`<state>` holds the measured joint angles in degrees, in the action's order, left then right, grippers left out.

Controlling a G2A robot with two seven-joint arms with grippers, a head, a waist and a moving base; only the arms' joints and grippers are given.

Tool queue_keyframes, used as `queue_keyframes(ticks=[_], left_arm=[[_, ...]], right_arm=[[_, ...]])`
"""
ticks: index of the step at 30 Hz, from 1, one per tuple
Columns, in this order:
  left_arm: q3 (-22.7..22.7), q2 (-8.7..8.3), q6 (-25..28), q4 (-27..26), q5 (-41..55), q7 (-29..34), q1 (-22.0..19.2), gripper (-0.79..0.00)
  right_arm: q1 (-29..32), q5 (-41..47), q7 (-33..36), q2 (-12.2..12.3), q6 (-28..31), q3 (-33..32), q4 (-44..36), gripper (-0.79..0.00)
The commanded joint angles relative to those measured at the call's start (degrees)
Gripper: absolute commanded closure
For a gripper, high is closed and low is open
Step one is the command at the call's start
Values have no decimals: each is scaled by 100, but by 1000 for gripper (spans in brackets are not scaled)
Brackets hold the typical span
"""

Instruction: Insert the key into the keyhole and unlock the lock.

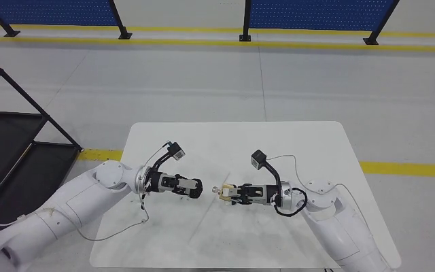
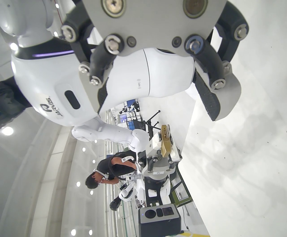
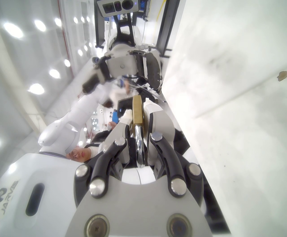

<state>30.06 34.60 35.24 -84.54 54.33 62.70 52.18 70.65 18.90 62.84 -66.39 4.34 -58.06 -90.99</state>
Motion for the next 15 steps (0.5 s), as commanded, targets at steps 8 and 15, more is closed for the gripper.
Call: queue_keyframes(ticks=[8,15], left_arm=[[80,75,-193,-130,-556,-303,293,-785],[220,170,15,-147,-586,-335,460,-785]], right_arm=[[0,0,0,0,0,0,0,0],[0,0,0,0,0,0,0,0]])
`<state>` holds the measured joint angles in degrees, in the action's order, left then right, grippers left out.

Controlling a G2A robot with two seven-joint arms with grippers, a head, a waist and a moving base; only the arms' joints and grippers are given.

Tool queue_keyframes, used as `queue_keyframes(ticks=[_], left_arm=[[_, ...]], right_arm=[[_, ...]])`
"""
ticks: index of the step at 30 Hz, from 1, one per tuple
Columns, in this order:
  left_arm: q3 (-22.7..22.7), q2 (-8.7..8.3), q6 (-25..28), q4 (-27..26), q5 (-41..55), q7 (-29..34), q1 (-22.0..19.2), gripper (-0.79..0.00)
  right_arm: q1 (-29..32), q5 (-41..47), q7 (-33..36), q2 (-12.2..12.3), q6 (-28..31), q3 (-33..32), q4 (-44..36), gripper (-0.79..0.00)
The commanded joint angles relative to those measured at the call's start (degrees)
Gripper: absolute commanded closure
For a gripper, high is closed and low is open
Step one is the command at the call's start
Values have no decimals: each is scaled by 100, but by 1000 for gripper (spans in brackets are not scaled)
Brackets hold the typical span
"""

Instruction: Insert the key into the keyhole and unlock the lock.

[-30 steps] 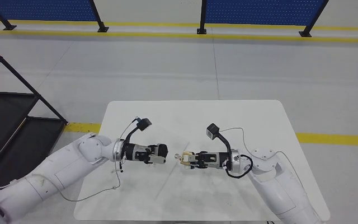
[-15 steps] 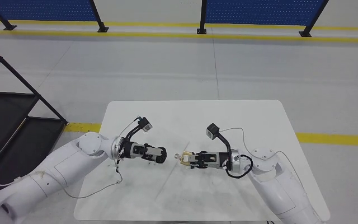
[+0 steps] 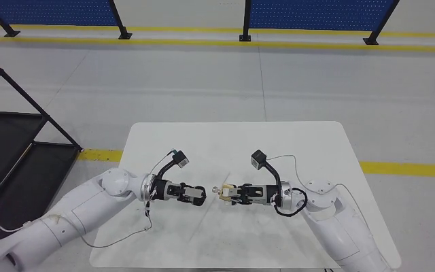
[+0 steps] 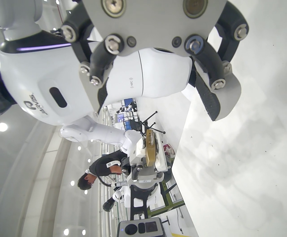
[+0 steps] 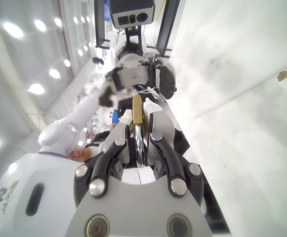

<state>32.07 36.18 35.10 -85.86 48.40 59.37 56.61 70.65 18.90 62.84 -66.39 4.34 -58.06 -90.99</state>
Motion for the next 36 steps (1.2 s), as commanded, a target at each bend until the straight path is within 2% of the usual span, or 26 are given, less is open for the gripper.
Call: queue_keyframes(ticks=[1,2,6,10,14,18,22,28,36], left_arm=[[39,24,49,-20,-5,-8,39,-785],[69,34,81,-26,-57,-27,51,-785],[202,61,192,-63,-238,-218,140,-545],[336,80,251,-99,-311,-259,212,-388],[442,115,173,-118,-390,-284,242,-363],[521,162,52,-89,-452,-275,252,-289],[588,210,-17,-71,-508,-214,264,-292],[646,305,-120,-21,-635,-158,252,-234],[704,448,-182,82,-670,-48,212,-206]], right_arm=[[0,0,0,0,0,0,0,0],[0,0,0,0,0,0,0,0],[0,0,0,0,0,0,0,0],[0,0,0,0,0,0,0,0],[0,0,0,0,0,0,0,0],[0,0,0,0,0,0,0,0],[0,0,0,0,0,0,0,0],[0,0,0,0,0,0,0,0],[0,0,0,0,0,0,0,0]])
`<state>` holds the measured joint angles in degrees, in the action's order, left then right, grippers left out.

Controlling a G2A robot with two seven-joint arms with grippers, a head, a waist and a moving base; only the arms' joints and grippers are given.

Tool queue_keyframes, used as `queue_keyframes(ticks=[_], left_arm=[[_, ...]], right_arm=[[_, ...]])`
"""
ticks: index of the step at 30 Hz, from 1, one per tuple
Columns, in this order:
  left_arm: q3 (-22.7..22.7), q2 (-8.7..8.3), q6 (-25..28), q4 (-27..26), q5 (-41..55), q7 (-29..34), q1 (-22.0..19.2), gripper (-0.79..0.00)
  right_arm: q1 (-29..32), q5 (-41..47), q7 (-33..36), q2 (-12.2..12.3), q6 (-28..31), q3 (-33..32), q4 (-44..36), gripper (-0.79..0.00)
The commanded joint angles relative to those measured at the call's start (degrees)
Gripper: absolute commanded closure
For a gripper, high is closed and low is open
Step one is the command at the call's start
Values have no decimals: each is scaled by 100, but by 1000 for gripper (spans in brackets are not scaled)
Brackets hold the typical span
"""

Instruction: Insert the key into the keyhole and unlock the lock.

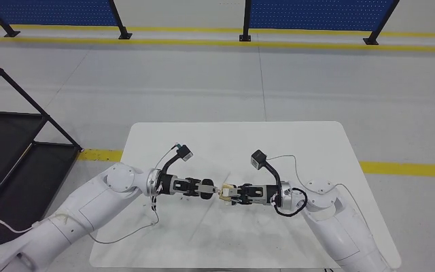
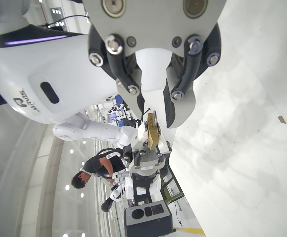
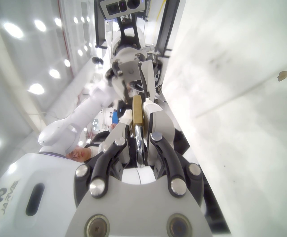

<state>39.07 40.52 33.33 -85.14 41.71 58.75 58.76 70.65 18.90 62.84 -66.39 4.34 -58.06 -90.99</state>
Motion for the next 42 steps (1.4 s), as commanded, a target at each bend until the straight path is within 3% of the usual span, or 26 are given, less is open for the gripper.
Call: queue_keyframes(ticks=[1,3,10,42], left_arm=[[7,33,-11,20,-1,34,-5,-188],[17,68,-22,46,-6,67,-12,-172],[53,185,-90,133,-18,180,-31,0],[290,620,-512,524,365,848,23,0]], right_arm=[[0,0,0,0,0,0,0,0],[0,0,0,0,0,0,0,0],[0,0,0,0,0,0,0,0],[0,0,0,0,0,0,0,0]])
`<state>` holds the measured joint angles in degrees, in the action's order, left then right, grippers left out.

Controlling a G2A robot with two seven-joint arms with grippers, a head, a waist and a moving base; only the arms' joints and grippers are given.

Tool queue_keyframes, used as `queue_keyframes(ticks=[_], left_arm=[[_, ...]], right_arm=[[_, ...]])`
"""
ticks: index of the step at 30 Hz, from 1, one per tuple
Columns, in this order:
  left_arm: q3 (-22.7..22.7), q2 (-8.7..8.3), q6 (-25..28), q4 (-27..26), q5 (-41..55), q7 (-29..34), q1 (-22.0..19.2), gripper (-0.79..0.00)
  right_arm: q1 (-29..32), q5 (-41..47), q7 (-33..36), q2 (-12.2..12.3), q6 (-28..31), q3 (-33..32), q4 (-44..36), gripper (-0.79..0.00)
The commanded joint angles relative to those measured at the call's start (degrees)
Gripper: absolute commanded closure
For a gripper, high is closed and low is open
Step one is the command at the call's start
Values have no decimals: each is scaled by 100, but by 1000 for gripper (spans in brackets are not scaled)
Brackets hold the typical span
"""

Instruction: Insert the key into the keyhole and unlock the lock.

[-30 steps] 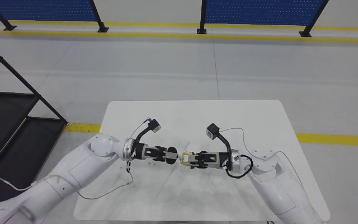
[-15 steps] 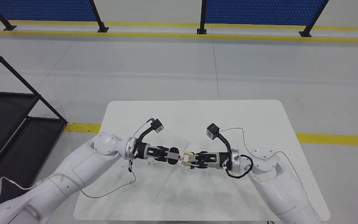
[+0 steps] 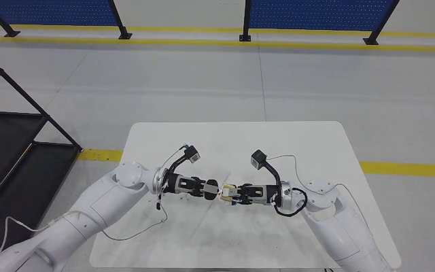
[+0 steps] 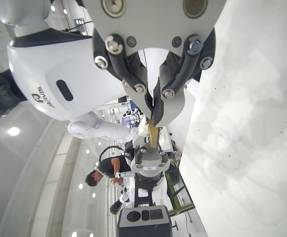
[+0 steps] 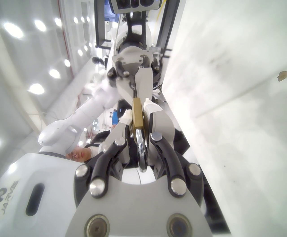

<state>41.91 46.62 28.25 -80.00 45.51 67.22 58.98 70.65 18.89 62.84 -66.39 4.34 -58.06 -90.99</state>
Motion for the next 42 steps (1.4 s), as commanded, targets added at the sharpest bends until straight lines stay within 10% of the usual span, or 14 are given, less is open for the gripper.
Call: queue_keyframes(ticks=[1,42], left_arm=[[14,22,-9,17,-31,-1,2,0],[696,207,1257,-303,-1593,-376,424,0]], right_arm=[[0,0,0,0,0,0,0,0],[0,0,0,0,0,0,0,0]])
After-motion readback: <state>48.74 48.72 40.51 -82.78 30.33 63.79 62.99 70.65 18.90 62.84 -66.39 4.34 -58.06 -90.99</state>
